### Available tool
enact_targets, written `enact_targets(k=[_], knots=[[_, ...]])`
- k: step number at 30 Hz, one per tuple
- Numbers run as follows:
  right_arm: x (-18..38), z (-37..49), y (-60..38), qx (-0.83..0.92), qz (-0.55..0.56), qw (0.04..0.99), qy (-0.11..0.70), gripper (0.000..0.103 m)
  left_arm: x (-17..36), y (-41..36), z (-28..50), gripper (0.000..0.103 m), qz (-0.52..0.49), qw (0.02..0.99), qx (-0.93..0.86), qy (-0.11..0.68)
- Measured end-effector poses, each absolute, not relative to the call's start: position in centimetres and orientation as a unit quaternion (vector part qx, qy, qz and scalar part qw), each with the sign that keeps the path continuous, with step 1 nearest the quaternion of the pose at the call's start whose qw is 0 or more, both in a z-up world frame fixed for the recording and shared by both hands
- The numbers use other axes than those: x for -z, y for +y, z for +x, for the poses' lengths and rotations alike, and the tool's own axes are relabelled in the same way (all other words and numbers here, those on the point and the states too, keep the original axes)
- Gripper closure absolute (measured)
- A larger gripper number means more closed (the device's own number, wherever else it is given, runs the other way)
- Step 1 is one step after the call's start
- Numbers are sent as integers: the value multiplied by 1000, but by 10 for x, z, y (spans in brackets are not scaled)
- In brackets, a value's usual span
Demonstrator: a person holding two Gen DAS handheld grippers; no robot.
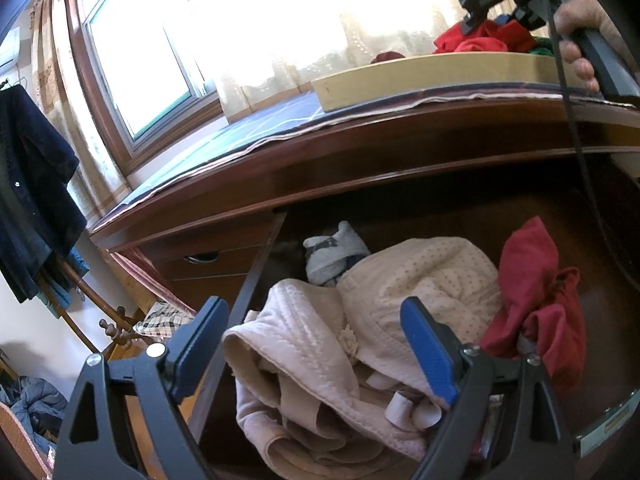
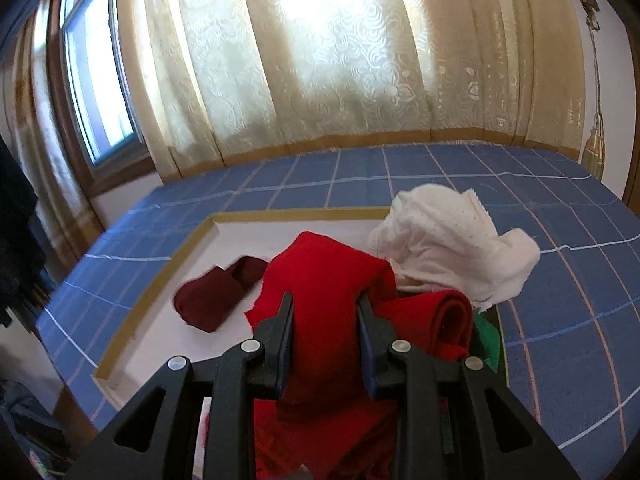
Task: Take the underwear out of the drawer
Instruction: 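Carry the bright red cloth over the tray and open the right gripper, then move the right tool back into the drawer toward the dark red garment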
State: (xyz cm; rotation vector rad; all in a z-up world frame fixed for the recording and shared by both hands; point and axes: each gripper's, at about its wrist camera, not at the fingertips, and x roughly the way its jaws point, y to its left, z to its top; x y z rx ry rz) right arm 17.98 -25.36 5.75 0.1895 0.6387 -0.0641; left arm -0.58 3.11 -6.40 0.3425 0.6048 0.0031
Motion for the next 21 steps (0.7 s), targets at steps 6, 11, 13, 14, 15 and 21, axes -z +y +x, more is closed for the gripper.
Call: enact_targets(k=[6, 11, 13, 14, 15, 21], knots=[[-47, 183, -250, 43, 57, 945, 318, 71, 64, 32, -5, 14, 169, 940, 1, 298], [-51, 176, -243, 10, 38, 948, 316, 35, 65, 34, -4, 13, 168, 940, 0, 297], [-58, 163, -236, -4, 30, 953, 302, 27, 67, 33, -6, 14, 169, 940, 0, 296], [-65, 152, -231, -4, 22, 959, 284, 27, 67, 33, -6, 14, 169, 940, -1, 295], [-73, 136, -227, -4, 15, 966, 257, 27, 67, 33, -5, 14, 170, 940, -1, 295], [-96, 47, -223, -25, 57, 982, 177, 15, 68, 32, -6, 14, 169, 941, -2, 294]])
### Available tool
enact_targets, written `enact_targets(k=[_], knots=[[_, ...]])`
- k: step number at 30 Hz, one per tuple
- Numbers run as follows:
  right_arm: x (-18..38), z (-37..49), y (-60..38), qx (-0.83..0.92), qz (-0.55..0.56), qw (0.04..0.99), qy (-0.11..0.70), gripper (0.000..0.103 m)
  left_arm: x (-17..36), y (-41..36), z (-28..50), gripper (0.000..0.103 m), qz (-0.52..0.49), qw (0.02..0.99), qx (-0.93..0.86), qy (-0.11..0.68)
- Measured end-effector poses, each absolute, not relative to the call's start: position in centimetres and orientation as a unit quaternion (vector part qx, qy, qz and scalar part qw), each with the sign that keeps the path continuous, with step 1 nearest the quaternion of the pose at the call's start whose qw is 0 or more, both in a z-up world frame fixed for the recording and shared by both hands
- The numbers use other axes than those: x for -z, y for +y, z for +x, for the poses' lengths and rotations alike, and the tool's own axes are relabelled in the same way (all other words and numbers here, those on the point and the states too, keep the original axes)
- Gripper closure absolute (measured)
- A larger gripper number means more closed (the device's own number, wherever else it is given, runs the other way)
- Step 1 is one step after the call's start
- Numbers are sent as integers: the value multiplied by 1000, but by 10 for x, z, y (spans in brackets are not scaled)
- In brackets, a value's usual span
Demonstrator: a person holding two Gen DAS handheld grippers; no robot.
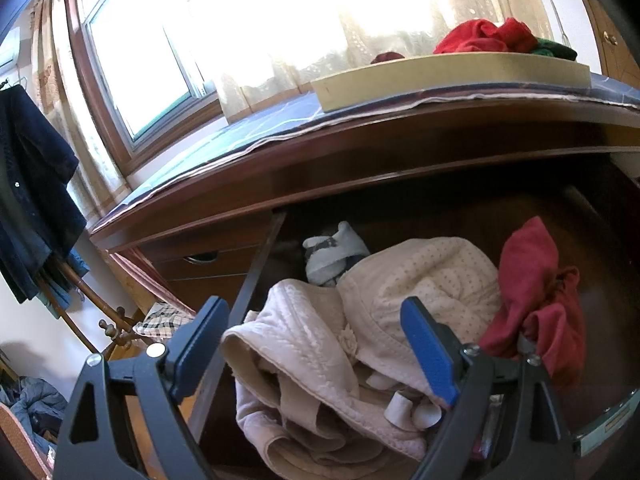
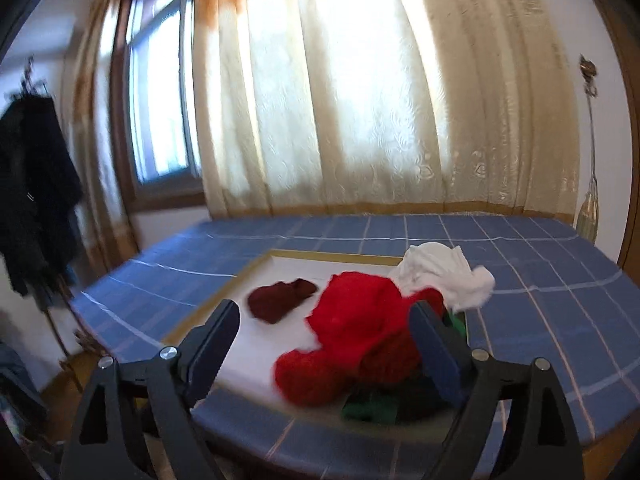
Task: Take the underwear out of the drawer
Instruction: 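Move the right tool back into the drawer toward the dark red garment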
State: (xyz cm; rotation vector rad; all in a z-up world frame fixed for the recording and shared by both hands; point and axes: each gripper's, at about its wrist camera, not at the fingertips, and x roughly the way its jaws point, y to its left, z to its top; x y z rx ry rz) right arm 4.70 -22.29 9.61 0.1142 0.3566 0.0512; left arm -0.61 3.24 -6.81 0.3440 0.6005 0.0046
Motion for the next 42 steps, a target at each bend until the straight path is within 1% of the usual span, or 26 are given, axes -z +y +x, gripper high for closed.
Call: enact_targets(k=[3, 5, 10, 15, 19, 22, 24, 27, 30, 32, 35, 38, 40, 42], knots=[[-95, 6, -220, -53, 68, 981, 174, 15, 68, 32, -6, 14, 169, 941, -3, 294], [-88, -13, -215, -67, 64, 978, 189, 14, 69, 32, -6, 14, 169, 941, -6, 294], [-45, -40, -202, -111, 77, 952, 276, 14, 69, 32, -7, 14, 167, 941, -11, 295], [0, -56, -190, -125, 98, 928, 338, 14, 70, 31, -7, 14, 165, 941, -12, 294], [35, -54, -183, -145, 151, 897, 388, 14, 68, 38, -8, 14, 138, 946, -15, 294], [57, -45, -165, -151, 141, 881, 426, 14, 68, 42, -5, 13, 132, 943, -8, 305], [67, -39, -156, -166, 148, 868, 443, 14, 68, 44, -4, 13, 131, 941, -5, 312], [77, -30, -147, -175, 163, 854, 463, 14, 69, 44, -5, 10, 147, 940, -13, 308], [84, -19, -138, -168, 160, 846, 479, 14, 69, 50, -6, 9, 161, 942, -35, 292], [88, -9, -134, -158, 160, 840, 494, 14, 65, 59, -5, 9, 149, 945, -40, 289], [107, 6, -132, -124, 162, 814, 544, 14, 59, 73, -1, 9, 131, 948, -54, 284], [131, 13, -137, -124, 210, 775, 583, 14, 60, 82, 4, 8, 131, 946, -68, 287], [134, 11, -147, -119, 239, 769, 581, 14, 62, 84, 5, 7, 126, 946, -73, 289], [132, 9, -157, -91, 232, 780, 574, 15, 63, 85, 5, 7, 120, 946, -75, 290]])
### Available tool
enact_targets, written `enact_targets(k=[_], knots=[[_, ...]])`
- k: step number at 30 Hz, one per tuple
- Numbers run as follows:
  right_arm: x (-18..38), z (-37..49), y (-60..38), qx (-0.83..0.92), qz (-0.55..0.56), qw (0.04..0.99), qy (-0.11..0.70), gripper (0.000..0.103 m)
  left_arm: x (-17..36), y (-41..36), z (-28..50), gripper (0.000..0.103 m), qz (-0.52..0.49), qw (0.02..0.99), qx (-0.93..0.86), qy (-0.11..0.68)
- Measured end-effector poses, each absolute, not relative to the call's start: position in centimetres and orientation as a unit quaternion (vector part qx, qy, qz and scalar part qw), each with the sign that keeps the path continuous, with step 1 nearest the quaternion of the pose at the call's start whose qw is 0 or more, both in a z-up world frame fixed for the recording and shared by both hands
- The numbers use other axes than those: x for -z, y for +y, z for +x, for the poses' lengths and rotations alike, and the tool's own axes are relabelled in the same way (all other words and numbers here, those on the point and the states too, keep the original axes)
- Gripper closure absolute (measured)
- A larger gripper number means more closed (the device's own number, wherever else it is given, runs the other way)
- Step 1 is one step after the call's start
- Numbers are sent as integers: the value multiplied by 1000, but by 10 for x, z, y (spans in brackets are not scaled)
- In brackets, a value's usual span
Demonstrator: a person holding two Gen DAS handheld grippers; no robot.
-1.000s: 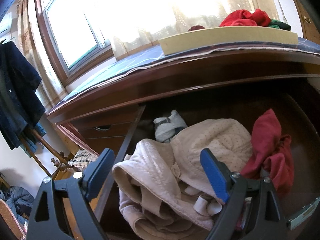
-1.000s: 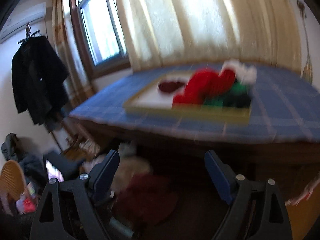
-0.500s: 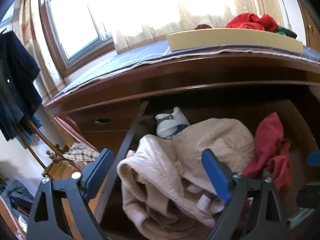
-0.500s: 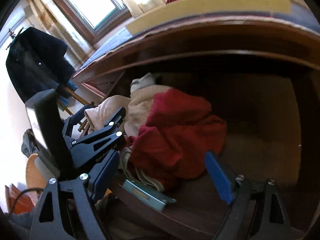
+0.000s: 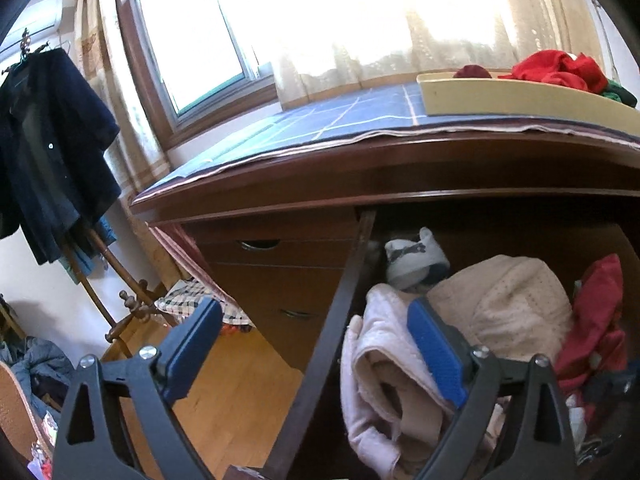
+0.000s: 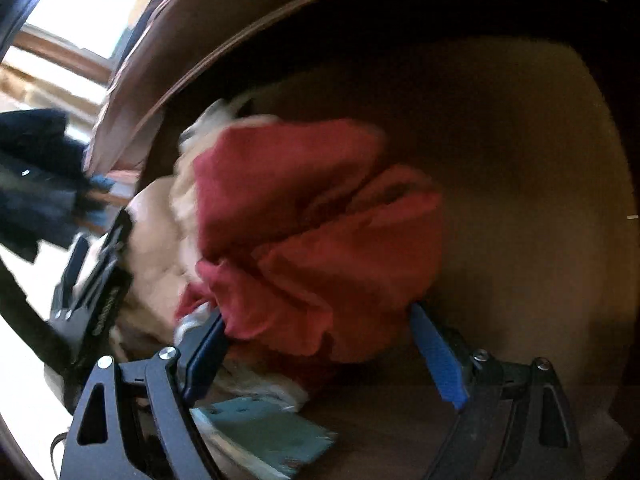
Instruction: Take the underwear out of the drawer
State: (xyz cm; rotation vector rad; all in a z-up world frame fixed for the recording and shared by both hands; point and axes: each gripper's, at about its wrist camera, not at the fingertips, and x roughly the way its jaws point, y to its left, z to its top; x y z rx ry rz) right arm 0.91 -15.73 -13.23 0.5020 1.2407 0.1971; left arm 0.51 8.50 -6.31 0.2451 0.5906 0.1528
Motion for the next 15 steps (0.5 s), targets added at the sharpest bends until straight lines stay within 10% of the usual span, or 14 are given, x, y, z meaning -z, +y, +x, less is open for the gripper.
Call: enact_targets(k=[4, 15], knots=[[136, 5, -169, -88, 240, 775, 578, 47, 66, 86, 5, 7, 111, 946, -73, 294], [148, 17, -150, -131, 290, 725, 611, 40, 69, 86, 5, 4, 101, 946, -79, 297]])
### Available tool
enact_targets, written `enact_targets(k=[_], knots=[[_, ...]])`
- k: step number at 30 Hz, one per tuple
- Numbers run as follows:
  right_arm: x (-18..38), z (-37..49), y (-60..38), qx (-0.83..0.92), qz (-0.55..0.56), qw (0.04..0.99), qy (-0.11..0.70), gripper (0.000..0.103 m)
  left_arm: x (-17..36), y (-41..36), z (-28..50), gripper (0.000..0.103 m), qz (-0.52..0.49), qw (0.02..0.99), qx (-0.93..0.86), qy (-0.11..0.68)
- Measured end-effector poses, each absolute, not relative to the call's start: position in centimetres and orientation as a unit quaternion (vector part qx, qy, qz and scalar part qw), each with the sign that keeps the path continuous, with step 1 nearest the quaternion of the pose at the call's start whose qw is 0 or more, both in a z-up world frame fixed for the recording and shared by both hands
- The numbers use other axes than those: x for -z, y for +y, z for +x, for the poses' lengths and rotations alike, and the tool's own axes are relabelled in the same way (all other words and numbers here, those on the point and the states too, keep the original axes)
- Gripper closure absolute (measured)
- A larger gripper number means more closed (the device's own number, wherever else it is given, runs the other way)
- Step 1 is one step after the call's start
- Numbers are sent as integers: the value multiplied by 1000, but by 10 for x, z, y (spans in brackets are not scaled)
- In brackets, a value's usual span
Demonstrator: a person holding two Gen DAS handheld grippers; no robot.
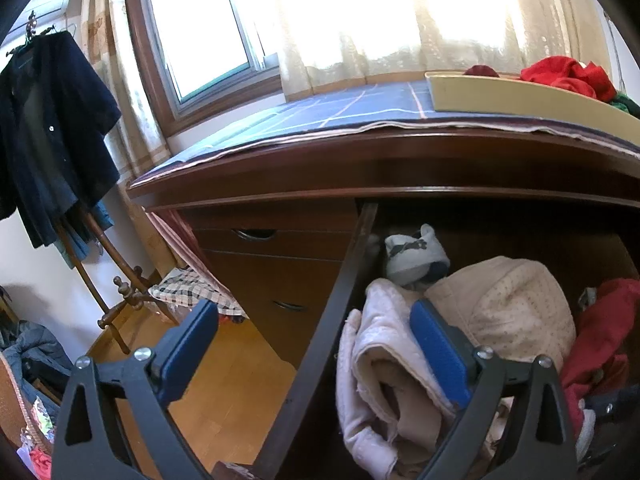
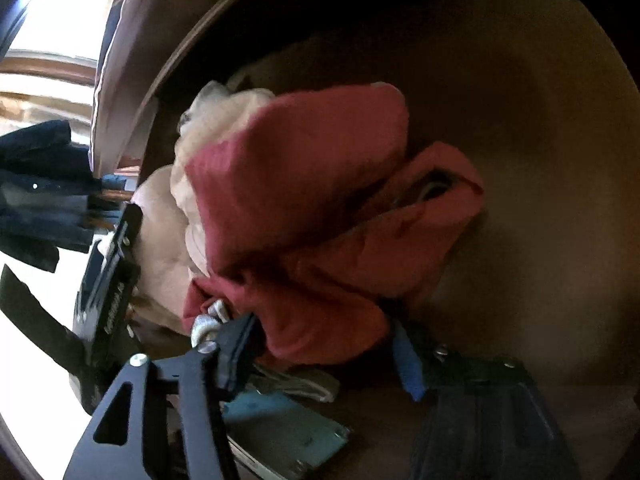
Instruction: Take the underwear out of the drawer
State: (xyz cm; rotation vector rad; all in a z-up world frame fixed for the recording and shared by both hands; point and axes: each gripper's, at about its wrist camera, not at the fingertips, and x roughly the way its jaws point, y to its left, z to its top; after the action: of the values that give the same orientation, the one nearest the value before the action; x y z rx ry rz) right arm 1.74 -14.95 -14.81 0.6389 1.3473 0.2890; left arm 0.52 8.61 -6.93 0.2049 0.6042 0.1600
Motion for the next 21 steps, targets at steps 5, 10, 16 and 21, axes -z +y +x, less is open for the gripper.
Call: enact_targets(k=[5, 10, 16, 21], knots=[[144, 17, -143, -142, 268, 746, 592, 55, 70, 85, 4, 4, 101, 947, -77, 295], [130, 0, -161, -136, 274, 773, 556, 75, 69, 82, 3, 4, 110, 948, -78, 290], [98, -26, -197, -111, 290, 814, 490, 78, 69, 82, 1, 4, 113, 948, -80, 287], [74, -45, -222, -110, 311, 835, 441, 78, 68, 81, 0, 4, 122, 948, -84, 283]])
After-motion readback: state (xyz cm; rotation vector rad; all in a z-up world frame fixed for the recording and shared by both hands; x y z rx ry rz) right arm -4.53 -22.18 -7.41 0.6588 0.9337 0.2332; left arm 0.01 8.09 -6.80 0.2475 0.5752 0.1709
